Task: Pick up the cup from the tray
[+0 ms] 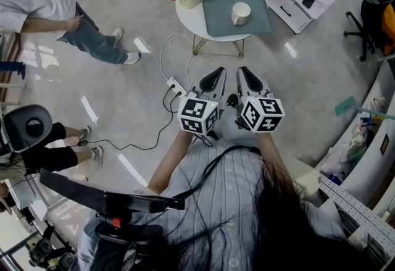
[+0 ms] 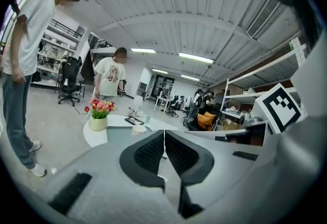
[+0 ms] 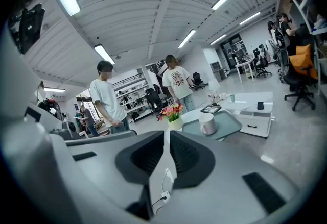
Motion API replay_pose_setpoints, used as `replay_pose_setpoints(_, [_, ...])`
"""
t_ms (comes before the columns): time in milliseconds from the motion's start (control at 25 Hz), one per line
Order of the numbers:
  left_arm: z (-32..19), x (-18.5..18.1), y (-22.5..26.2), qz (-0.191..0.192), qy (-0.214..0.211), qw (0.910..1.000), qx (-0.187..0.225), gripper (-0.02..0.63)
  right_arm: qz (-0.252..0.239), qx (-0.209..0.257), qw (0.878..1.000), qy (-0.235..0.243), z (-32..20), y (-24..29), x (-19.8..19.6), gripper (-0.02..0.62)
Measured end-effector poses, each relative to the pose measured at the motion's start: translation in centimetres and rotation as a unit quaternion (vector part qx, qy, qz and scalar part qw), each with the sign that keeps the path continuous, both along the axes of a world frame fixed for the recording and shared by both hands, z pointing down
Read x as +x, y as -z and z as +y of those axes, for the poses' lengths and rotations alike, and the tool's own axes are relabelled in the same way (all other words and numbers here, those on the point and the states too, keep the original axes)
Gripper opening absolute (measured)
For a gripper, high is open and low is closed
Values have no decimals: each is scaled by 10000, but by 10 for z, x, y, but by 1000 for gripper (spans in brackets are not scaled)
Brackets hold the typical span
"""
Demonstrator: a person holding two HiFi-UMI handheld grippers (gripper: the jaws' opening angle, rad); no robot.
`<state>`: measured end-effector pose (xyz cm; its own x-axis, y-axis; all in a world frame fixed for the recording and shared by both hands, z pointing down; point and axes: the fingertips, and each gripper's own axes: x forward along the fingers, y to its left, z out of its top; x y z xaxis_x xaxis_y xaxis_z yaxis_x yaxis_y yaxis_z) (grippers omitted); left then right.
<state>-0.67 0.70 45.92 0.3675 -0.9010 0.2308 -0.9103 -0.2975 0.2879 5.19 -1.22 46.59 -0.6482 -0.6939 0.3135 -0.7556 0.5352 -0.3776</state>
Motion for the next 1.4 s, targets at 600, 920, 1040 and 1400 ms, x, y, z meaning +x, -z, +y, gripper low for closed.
replay_pose_setpoints(600, [-133,11,-5,-107,262,9995,-117,15,-111,-353,9990,266,-131,-20,15,52])
replay_pose_setpoints(920, [-166,10,-7,-178,355,9990,-181,15,-89,-528,9982,275,-167,-37,13,52])
replay_pose_setpoints(1040, [-175,8,-10,-189,325,9990,-239,15,-72,-607,9978,240,-173,-42,12,52])
replay_pose_setpoints(1400, [-217,2,-17,-274,-199,9990,-292,15,-12,-839,9965,51,-203,-58,-2,54])
